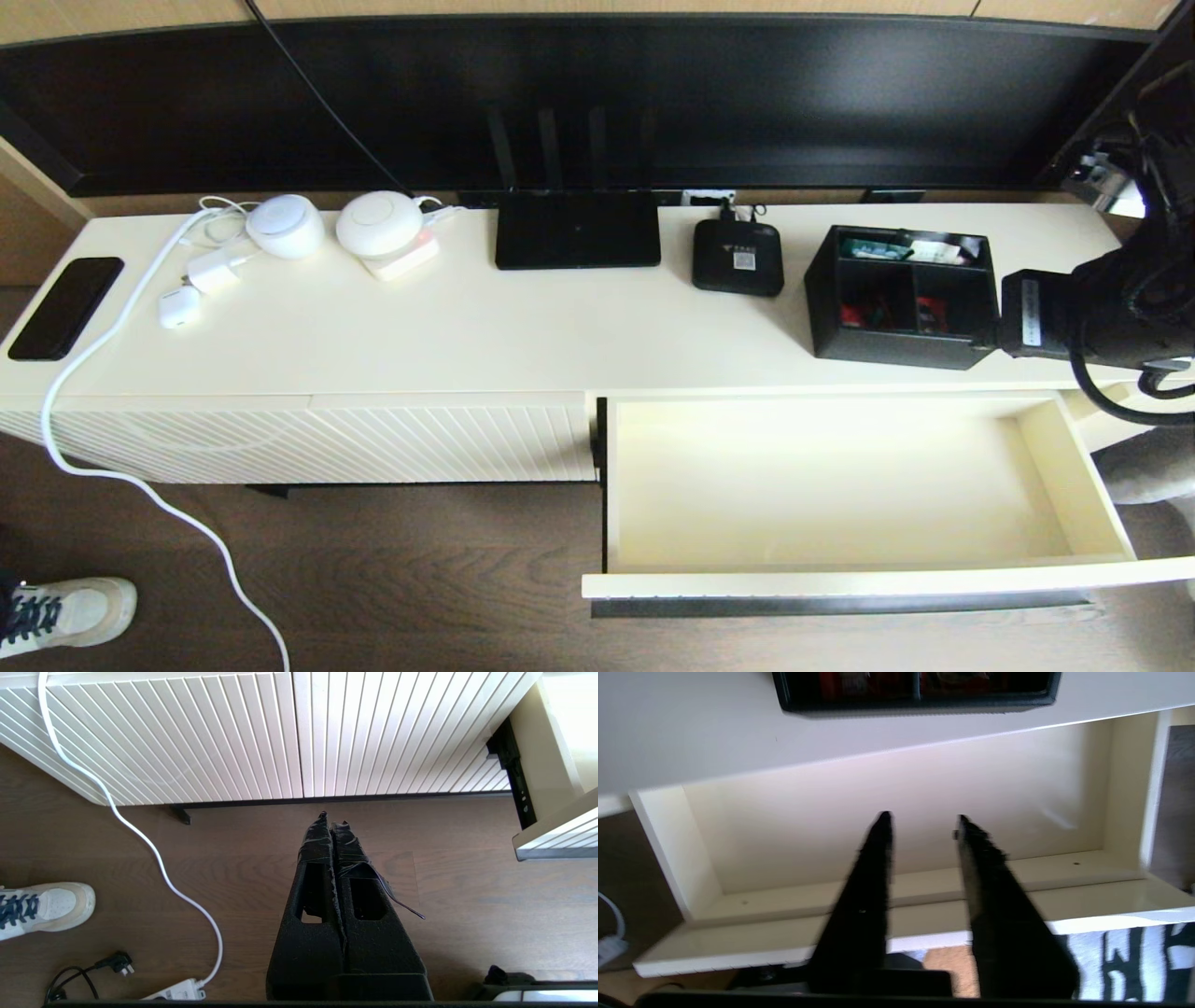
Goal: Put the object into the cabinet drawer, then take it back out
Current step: Put the storage box in the drawer
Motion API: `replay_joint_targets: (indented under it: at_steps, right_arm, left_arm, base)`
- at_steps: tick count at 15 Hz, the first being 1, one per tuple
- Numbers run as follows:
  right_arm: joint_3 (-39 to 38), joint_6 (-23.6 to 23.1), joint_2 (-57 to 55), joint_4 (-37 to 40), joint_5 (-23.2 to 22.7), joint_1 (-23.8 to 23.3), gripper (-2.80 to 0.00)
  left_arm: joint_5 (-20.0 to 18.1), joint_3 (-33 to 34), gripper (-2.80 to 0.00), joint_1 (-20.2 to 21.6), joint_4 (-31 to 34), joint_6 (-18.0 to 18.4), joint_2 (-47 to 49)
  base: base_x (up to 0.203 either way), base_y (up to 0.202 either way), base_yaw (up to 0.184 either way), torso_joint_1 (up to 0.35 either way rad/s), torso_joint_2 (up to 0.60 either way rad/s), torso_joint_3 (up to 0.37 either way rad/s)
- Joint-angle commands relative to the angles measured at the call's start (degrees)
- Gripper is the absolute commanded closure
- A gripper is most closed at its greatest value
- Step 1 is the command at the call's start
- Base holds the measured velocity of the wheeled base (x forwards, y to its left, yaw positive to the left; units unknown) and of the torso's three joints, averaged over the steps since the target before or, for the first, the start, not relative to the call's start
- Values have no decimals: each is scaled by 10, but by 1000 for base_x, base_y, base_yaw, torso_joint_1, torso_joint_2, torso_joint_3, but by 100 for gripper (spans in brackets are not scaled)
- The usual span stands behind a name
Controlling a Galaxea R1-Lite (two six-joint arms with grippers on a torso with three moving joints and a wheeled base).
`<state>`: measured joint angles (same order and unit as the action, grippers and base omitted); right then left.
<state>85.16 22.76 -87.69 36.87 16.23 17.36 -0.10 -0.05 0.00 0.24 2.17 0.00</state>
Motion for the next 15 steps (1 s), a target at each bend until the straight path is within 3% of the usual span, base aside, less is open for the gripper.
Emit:
replay_joint_targets:
  at_steps: [1,3,8,15]
  right_arm:
    - [41,11,-48,20,-18,-10,-280]
    - [64,0,-72,26,-44,-34,-280]
    - [118,-57,-130,22,-46,-56,-280]
    - [196,-86,-193,22,-48,-57,-280]
  left_arm:
    - [0,0,0,0,0,0,0]
    - [0,0,0,0,0,0,0]
    - [0,0,0,0,0,0,1]
    - [0,0,0,0,0,0,0]
  base:
    - [0,0,0,0,0,0]
    - [0,0,0,0,0,0]
    - [0,0,0,0,0,0]
    - [0,0,0,0,0,0]
